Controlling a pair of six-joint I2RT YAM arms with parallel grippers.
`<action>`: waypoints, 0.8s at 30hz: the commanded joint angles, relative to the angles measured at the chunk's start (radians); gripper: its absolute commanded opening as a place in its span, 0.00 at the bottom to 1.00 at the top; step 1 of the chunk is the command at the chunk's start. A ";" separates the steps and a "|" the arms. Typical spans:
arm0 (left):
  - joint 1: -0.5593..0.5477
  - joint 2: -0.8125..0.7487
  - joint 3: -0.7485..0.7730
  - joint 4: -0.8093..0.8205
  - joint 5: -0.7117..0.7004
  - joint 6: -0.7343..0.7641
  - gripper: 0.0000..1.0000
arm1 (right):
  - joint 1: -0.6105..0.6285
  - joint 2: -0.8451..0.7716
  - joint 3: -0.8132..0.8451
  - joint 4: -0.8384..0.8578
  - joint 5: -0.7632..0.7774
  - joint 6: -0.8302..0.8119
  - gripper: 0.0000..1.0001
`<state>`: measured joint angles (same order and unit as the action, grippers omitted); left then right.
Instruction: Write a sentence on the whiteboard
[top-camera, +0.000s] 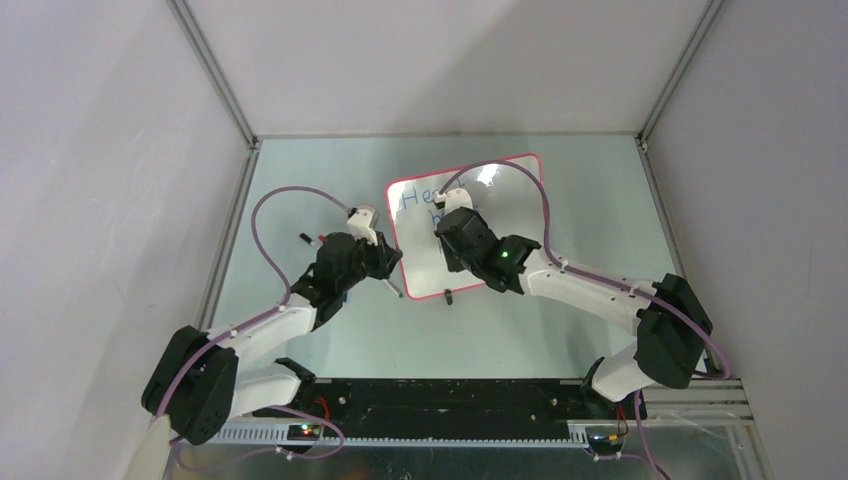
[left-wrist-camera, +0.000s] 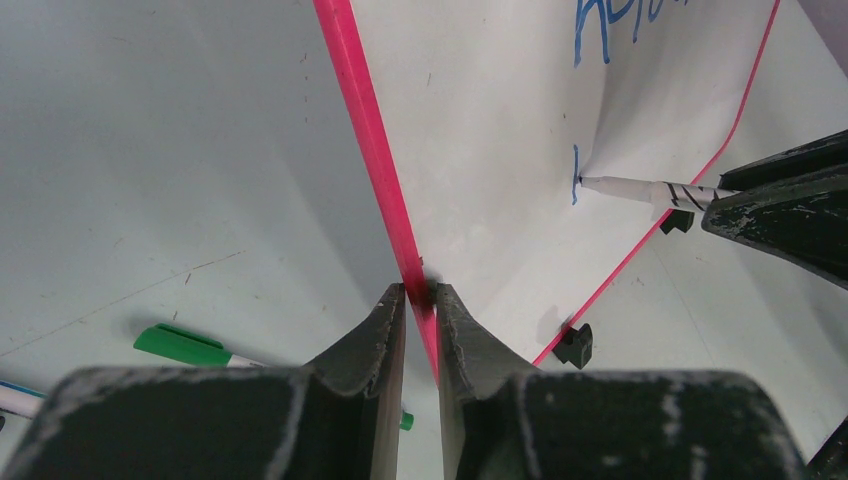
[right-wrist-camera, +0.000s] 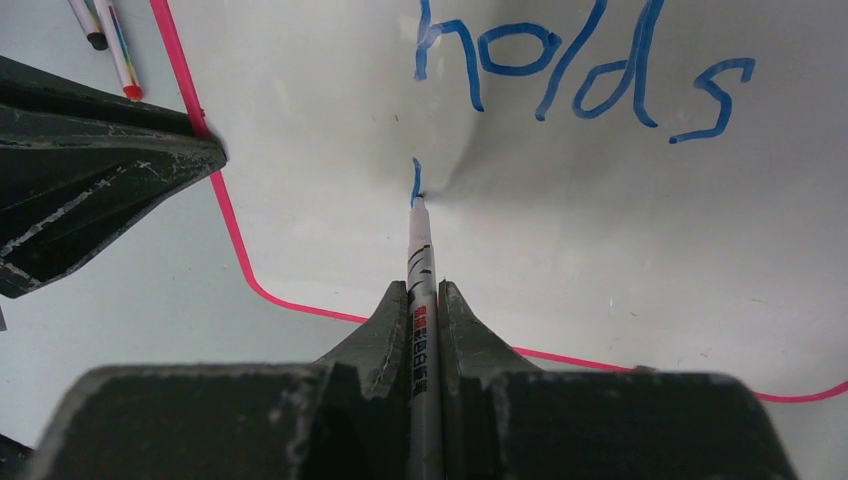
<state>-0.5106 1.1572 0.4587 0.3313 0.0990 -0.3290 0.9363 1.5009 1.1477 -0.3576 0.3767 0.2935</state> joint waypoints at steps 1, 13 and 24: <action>-0.003 -0.022 0.024 0.013 -0.025 0.033 0.19 | -0.004 0.009 0.055 0.030 0.006 -0.013 0.00; -0.003 -0.023 0.024 0.013 -0.025 0.035 0.19 | -0.011 0.023 0.061 0.029 0.017 -0.013 0.00; -0.003 -0.025 0.022 0.013 -0.027 0.037 0.19 | -0.015 0.015 0.066 0.008 0.053 -0.008 0.00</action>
<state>-0.5106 1.1572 0.4587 0.3305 0.0891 -0.3210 0.9318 1.5211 1.1690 -0.3607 0.3817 0.2871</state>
